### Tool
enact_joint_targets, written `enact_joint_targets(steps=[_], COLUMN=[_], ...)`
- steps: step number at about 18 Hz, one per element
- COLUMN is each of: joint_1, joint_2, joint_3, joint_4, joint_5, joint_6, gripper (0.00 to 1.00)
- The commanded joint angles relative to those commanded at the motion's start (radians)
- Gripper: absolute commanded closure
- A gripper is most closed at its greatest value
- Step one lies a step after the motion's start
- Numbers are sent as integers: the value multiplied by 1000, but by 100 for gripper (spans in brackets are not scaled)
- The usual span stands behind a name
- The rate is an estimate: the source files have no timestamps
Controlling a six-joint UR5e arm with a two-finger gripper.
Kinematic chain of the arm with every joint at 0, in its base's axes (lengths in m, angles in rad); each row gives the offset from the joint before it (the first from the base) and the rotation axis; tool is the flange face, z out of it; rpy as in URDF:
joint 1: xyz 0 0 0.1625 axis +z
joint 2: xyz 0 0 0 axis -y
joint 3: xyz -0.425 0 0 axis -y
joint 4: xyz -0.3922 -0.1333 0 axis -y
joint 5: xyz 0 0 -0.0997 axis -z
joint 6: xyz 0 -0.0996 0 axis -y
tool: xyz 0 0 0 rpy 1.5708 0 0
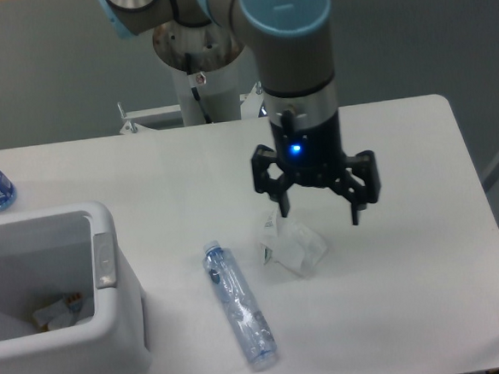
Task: Place the trash in the trash can
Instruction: 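Lower the open gripper over the crumpled clear plastic wrapper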
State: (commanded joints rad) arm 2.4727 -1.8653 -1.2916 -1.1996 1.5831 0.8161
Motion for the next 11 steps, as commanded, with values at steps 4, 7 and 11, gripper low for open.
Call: enact_joint_targets(steps=[4,7,11], joint_1=[2,-1,-5], joint_2=[-6,-6,-9], joint_3=[-15,-76,-156], joint_4=[2,31,47], joint_5=[0,6,20], joint_6=[-12,-18,-217], gripper=[0,0,0])
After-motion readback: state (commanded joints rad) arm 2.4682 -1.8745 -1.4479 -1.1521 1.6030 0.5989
